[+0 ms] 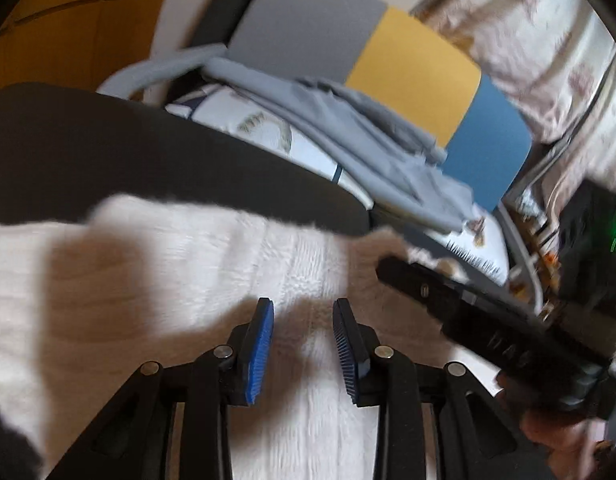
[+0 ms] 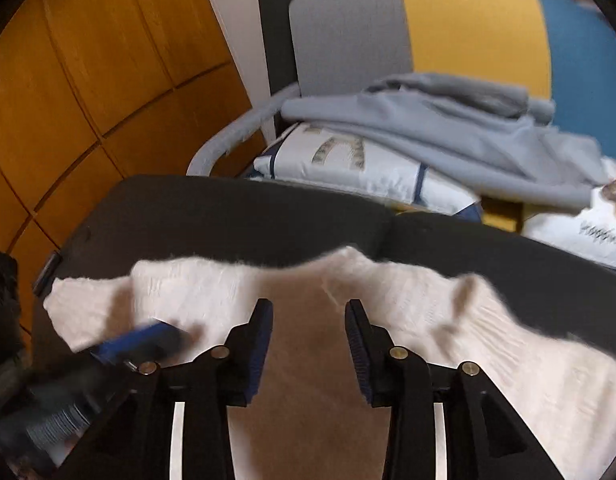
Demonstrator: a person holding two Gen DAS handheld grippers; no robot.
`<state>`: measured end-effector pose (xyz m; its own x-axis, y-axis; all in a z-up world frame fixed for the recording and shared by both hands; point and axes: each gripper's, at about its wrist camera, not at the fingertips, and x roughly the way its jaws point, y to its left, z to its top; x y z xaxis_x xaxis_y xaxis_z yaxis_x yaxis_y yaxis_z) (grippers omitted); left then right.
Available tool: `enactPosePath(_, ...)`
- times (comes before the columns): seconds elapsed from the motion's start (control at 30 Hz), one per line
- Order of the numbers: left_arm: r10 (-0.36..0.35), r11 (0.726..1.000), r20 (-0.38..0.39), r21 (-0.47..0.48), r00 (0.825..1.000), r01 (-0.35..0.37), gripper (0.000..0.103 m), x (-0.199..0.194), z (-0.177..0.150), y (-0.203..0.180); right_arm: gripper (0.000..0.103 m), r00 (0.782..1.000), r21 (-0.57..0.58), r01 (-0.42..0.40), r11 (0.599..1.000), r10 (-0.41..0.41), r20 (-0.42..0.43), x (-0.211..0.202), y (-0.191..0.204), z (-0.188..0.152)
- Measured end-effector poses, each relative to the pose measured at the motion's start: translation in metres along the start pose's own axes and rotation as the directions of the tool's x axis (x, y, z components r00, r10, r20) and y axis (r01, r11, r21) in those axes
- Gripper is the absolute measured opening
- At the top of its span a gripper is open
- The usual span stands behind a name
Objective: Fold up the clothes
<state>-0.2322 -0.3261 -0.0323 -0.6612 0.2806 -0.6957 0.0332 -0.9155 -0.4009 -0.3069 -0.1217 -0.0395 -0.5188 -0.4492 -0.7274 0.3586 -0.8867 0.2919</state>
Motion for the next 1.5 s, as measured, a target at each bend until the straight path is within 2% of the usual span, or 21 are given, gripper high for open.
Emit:
enactPosePath(0.03,-0.009,1.000,0.015,0.013,1.000,0.009,0.033,0.002,-0.003,0.001,0.037,1.000,0.004,0.004,1.000,-0.004,-0.021,0.007,-0.001,0.002)
enactPosePath(0.07,-0.035,0.999,0.025,-0.002,0.999,0.035,0.033,0.003,-0.004,0.005,0.030,0.999,-0.005,0.019,1.000,-0.019,-0.045,0.012,-0.002,0.000)
enactPosePath(0.1,-0.075,0.996,0.032,-0.041,0.997,0.077,0.033,0.002,-0.004,0.013,0.005,0.997,-0.019,0.035,0.999,-0.036,-0.069,0.017,-0.002,-0.001)
enactPosePath(0.13,-0.114,0.990,0.043,-0.084,0.993,0.118,0.032,0.001,-0.003,0.021,0.006,0.996,-0.034,0.060,0.998,-0.061,-0.058,0.015,-0.001,-0.004)
enactPosePath(0.2,-0.141,0.981,0.058,-0.128,0.988,0.148,0.028,0.001,-0.002,0.030,0.006,0.993,-0.064,0.114,0.991,-0.115,-0.014,0.009,0.002,-0.008)
enactPosePath(0.27,-0.117,0.987,0.060,-0.107,0.991,0.123,0.028,0.001,-0.001,0.024,0.006,0.988,-0.064,0.154,0.986,-0.154,0.014,0.010,0.003,-0.009)
enactPosePath(0.4,-0.076,0.995,0.064,-0.064,0.995,0.080,0.029,0.002,0.000,0.016,0.006,0.977,-0.089,0.213,0.973,-0.214,0.004,0.025,0.006,-0.006)
enactPosePath(0.47,-0.077,0.995,0.068,-0.064,0.995,0.081,0.029,0.002,0.000,0.016,0.007,0.981,-0.103,0.190,0.976,-0.192,-0.013,0.024,0.005,-0.004)
enactPosePath(0.57,-0.058,0.997,0.074,-0.047,0.996,0.061,0.029,0.002,-0.002,0.013,0.019,0.983,-0.021,0.178,0.984,-0.177,0.055,-0.009,-0.014,-0.005)
enactPosePath(0.67,-0.026,0.999,0.083,-0.017,0.996,0.028,0.029,0.000,-0.004,0.008,0.020,0.970,0.026,0.206,0.978,-0.208,0.128,-0.048,-0.028,-0.013)
enactPosePath(0.77,0.002,1.000,0.092,0.009,0.996,-0.003,0.029,0.000,-0.005,0.003,0.020,0.983,-0.069,0.171,0.983,-0.166,0.076,-0.059,-0.023,-0.028)
enactPosePath(0.83,0.017,1.000,0.096,0.022,0.995,-0.019,0.029,0.000,-0.006,0.000,0.010,0.993,-0.143,0.114,0.983,-0.110,0.040,-0.054,-0.014,-0.035)
enactPosePath(0.93,0.021,0.999,0.101,0.028,0.995,-0.024,0.029,0.000,-0.006,0.000,0.009,0.997,-0.220,0.073,0.973,-0.080,-0.019,-0.036,-0.001,-0.039)
enactPosePath(1.0,0.025,0.999,0.104,0.032,0.994,-0.028,0.029,0.000,-0.007,0.000,0.005,0.995,-0.207,0.090,0.974,-0.098,-0.031,-0.023,-0.004,-0.037)
enactPosePath(1.1,0.032,0.999,0.109,0.039,0.994,-0.036,0.029,-0.001,-0.007,-0.002,0.000,0.992,-0.118,0.127,0.985,-0.128,0.003,-0.017,-0.019,-0.030)
enactPosePath(1.2,0.037,0.998,0.111,0.045,0.993,-0.042,0.029,0.000,-0.008,-0.003,0.000,0.986,-0.063,0.166,0.984,-0.164,0.028,-0.018,-0.022,-0.029)
enactPosePath(1.23,0.037,0.998,0.112,0.046,0.993,-0.042,0.029,-0.001,-0.008,-0.003,0.006,0.984,-0.075,0.173,0.982,-0.170,0.047,-0.022,-0.017,-0.028)
enactPosePath(1.33,0.040,0.998,0.113,0.048,0.993,-0.046,0.030,-0.001,-0.009,-0.004,0.012,0.992,-0.107,0.088,0.990,-0.078,0.094,-0.029,-0.002,-0.021)
enactPosePath(1.4,0.041,0.998,0.114,0.049,0.993,-0.047,0.030,-0.001,-0.009,-0.004,0.014,0.994,-0.129,0.085,0.988,-0.075,0.077,-0.022,0.006,-0.014)
enactPosePath(1.5,0.041,0.998,0.114,0.049,0.993,-0.046,0.030,0.000,-0.009,-0.004,0.016,0.997,-0.126,0.072,0.989,-0.071,0.007,0.002,0.009,-0.005)
